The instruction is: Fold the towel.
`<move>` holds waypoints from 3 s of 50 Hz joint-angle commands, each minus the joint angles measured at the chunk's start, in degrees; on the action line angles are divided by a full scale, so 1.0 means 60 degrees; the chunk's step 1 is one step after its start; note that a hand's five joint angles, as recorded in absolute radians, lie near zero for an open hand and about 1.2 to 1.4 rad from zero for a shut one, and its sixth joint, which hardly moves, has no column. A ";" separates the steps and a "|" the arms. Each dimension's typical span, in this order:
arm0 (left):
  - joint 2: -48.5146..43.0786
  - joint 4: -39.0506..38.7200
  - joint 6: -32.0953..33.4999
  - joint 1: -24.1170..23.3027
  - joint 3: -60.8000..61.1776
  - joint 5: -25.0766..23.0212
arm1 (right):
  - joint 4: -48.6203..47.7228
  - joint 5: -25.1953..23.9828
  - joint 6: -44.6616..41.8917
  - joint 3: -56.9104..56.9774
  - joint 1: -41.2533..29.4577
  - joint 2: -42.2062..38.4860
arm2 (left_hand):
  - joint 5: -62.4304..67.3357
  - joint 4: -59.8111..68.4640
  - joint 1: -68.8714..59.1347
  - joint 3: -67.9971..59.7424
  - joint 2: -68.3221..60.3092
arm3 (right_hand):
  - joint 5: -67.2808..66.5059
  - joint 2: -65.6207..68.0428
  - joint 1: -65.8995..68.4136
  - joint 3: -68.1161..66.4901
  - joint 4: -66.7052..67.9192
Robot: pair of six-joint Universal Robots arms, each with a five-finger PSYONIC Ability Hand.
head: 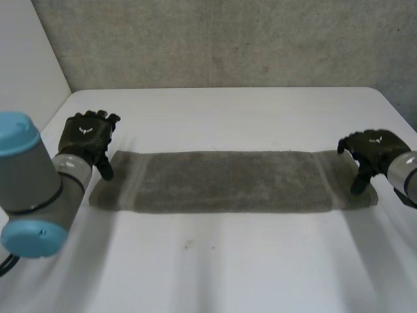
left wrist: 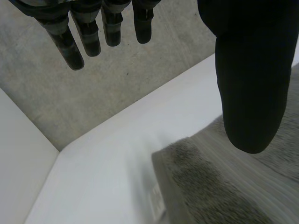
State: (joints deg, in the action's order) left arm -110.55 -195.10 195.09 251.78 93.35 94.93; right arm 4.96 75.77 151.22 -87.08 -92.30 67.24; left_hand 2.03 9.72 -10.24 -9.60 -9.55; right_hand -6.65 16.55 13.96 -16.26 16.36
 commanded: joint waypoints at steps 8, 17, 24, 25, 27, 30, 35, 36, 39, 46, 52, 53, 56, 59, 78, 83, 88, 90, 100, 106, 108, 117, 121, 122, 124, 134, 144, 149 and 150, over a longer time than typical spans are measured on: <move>0.0217 -0.1219 -0.0493 -0.0083 0.1169 0.0013 | -0.1984 -0.0411 -0.0945 -0.1395 0.0735 -0.0616 | -0.0331 0.0054 0.0032 -0.0075 -0.0083 | -0.4651 0.4668 0.5100 -0.4716 0.4700; 0.0202 -0.1233 -0.0493 -0.0068 0.1228 0.0013 | -0.2014 -0.0455 -0.0974 -0.1292 0.0925 -0.1114 | -0.0331 0.0054 0.0032 -0.0075 -0.0083 | -0.5684 0.5701 0.6133 -0.5749 0.5732; 0.0159 -0.1219 -0.0493 -0.0083 0.1257 0.0013 | -0.2028 -0.0163 -0.1427 -0.1102 0.1232 -0.1188 | -0.0331 0.0054 0.0032 -0.0075 -0.0083 | -1.0558 1.0575 1.1007 -1.0623 1.0607; 0.0159 -0.1219 -0.0493 -0.0083 0.1257 0.0013 | -0.2043 0.0113 -0.1646 -0.1014 0.1407 -0.1159 | -0.0331 0.0054 0.0032 -0.0075 -0.0083 | -1.0558 1.0575 1.1007 -1.0623 1.0607; 0.0202 -0.1219 -0.0493 -0.0083 0.1272 0.0042 | -0.2116 0.0653 -0.1982 -0.0883 0.1554 -0.1144 | -0.0331 0.0054 0.0032 -0.0075 -0.0083 | -1.0558 1.0575 1.1007 -1.0623 1.0607; 0.0217 -0.1219 -0.0493 -0.0068 0.1301 0.0013 | -0.2393 0.1737 -0.2641 -0.0546 0.1861 -0.1071 | -0.0331 0.0054 0.0032 -0.0075 -0.0083 | -1.0558 1.0575 1.1007 -1.0623 1.0607; 0.0217 -0.1219 -0.0493 -0.0083 0.1301 0.0027 | -0.2570 0.2270 -0.3317 -0.0282 0.2170 -0.0924 | -0.0331 0.0054 0.0032 -0.0075 -0.0083 | -1.0558 1.0575 1.1007 -1.0623 1.0607; 0.0217 -0.1219 -0.0493 -0.0083 0.1301 0.0027 | -0.2556 0.2124 -0.3260 -0.0209 0.2098 -0.0852 | -0.0331 0.0054 0.0032 -0.0075 -0.0083 | -1.0558 1.0575 1.1007 -1.0623 1.0607; 0.0217 -0.1219 -0.0493 -0.0098 0.1301 0.0027 | -0.2571 0.1962 -0.3157 -0.0164 0.1907 -0.0734 | -0.0331 0.0054 0.0032 -0.0075 -0.0083 | -1.0558 1.0575 1.1007 -1.0623 1.0607; 0.0217 -0.1219 -0.0493 -0.0068 0.1301 0.0027 | -0.2717 0.1523 -0.1753 0.0216 -0.0709 0.0349 | -0.0331 0.0054 0.0032 -0.0075 -0.0083 | -1.0558 1.0575 1.1007 -1.0623 1.0607; 0.0232 -0.1219 -0.0493 -0.0068 0.1301 0.0042 | -0.3359 0.0763 -0.1443 0.0597 -0.3345 0.0205 | -0.0331 0.0054 0.0032 -0.0075 -0.0083 | -1.0558 1.0575 1.1007 -1.0623 1.0607; 0.0232 -0.1219 -0.0493 -0.0068 0.1301 0.0042 | -0.3362 0.0761 -0.1443 0.0598 -0.3352 0.0204 | -0.0331 0.0054 0.0032 -0.0075 -0.0083 | -1.0558 1.0575 1.1007 -1.0623 1.0607; 0.0232 -0.1219 -0.0493 -0.0083 0.1316 0.0042 | -0.3874 -0.0001 -0.1399 0.0803 -0.4568 -0.0441 | -0.0331 0.0054 0.0032 -0.0075 -0.0083 | -1.0558 1.0575 1.1007 -1.0623 1.0607; 0.0217 -0.1233 -0.0493 -0.0083 0.1316 0.0042 | -0.4123 -0.0701 -0.1356 0.1094 -0.5414 -0.1184 | -0.0331 0.0054 0.0032 -0.0075 -0.0083 | -1.0558 1.0575 1.1007 -1.0623 1.0607; 0.0056 -0.1248 -0.0493 -0.0112 0.1331 0.0027 | -0.3991 -0.0338 -0.0740 0.1609 -0.6443 -0.2213 | -0.0331 0.0054 0.0032 -0.0075 -0.0083 | 0.1109 -0.1091 -0.0660 0.1043 -0.1060; 0.0071 -0.1248 -0.0493 -0.0171 0.1360 0.0027 | -0.3904 0.0321 0.0783 0.1052 -0.5930 -0.1217 | -0.0331 0.0054 0.0032 -0.0075 -0.0083 | 0.1109 -0.1091 -0.0660 0.1043 -0.1060; 0.0159 -0.1248 -0.0493 -0.0478 0.1477 0.0027 | -0.3101 0.0438 0.2334 -0.0073 -0.4702 -0.0062 | -0.0331 0.0054 0.0032 -0.0075 -0.0083 | 0.1109 -0.1091 -0.0660 0.1043 -0.1060; 0.0217 -0.1190 -0.0551 -0.0872 0.1448 0.0042 | -0.2851 0.0395 0.2467 -0.0395 -0.4395 0.0071 | -0.0331 0.0054 0.0032 -0.0075 -0.0083 | 0.1109 -0.1091 -0.0660 0.1043 -0.1060; 0.0057 -0.1145 -0.1137 -0.2411 0.0702 0.0071 | -0.2688 0.0306 0.2395 -0.2434 -0.2810 0.0468 | -0.0331 0.0054 0.0032 -0.0075 -0.0083 | 0.0478 -0.0461 -0.0029 0.0413 -0.0429; -0.0237 -0.1145 -0.1314 -0.2544 0.0539 0.0086 | -0.3169 0.0336 0.1810 -0.2932 -0.2488 0.0089 | -0.0303 0.0082 0.0004 -0.0103 -0.0111 | -0.4272 0.4290 0.4721 -0.4338 0.4321; -0.0252 -0.1145 -0.1328 -0.2515 0.0569 0.0086 | -0.3464 0.0365 0.1574 -0.2918 -0.2458 -0.0192 | -0.0303 0.0082 0.0004 -0.0103 -0.0111 | -0.6671 0.6688 0.7120 -0.6736 0.6719; -0.0003 -0.1072 -0.1343 -0.2164 0.0920 0.0101 | -0.4065 0.0482 -0.0649 -0.2203 -0.2297 -0.0441 | -0.0331 0.0054 0.0032 -0.0075 -0.0083 | -1.0558 1.0575 1.1007 -1.0623 1.0607; 0.0056 -0.1058 -0.1358 -0.2017 0.0935 0.0101 | -0.4035 0.0570 -0.0945 -0.1512 -0.2986 -0.0367 | -0.0331 0.0054 0.0032 -0.0075 -0.0083 | -1.0558 1.0575 1.1007 -1.0623 1.0607; 0.0085 -0.1043 -0.1358 -0.1973 0.0949 0.0115 | -0.4006 0.0672 -0.0960 -0.1033 -0.3696 -0.0367 | -0.0331 0.0054 0.0032 -0.0075 -0.0083 | -1.0558 1.0575 1.1007 -1.0623 1.0607; 0.0115 -0.1043 -0.1358 -0.1899 0.0950 0.0130 | -0.3948 0.0775 -0.0960 -0.0486 -0.4377 -0.0485 | -0.0331 0.0054 0.0032 -0.0075 -0.0083 | -1.0558 1.0575 1.1007 -1.0623 1.0607; 0.0334 -0.0838 -0.1387 -0.1372 0.1067 0.0804 | -0.3333 0.0017 -0.0989 0.1798 -0.7553 -0.2648 | -0.0331 0.0054 0.0032 -0.0075 -0.0083 | -1.0558 1.0575 1.1007 -1.0623 1.0607; 0.0481 -0.0735 -0.1475 -0.1196 0.1155 0.0789 | -0.3259 0.0040 -0.0683 0.2165 -0.7805 -0.3079 | -0.0331 0.0054 0.0032 -0.0075 -0.0083 | -0.2993 0.3011 0.3442 -0.3059 0.3042; 0.0466 -0.0663 -0.1868 -0.1327 0.0863 0.0629 | -0.3259 0.0922 0.1223 0.2180 -0.7498 -0.2140 | 0.0086 0.0471 -0.0386 -0.0492 -0.0500 | 0.1109 -0.1091 -0.0660 0.1043 -0.1060; 0.0466 -0.0503 -0.2088 -0.1415 0.0572 0.0483 | -0.3245 0.1052 0.2180 0.2136 -0.7135 -0.1864 | 0.0228 0.0613 -0.0528 -0.0634 -0.0642 | 0.1109 -0.1091 -0.0660 0.1043 -0.1060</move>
State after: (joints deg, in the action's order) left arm -107.65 -199.44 185.88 244.72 100.09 99.72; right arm -14.51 76.70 149.74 -74.05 -139.20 49.68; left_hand 2.03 9.64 -10.24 -9.60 -9.46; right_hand -10.29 18.69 14.88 -19.10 19.06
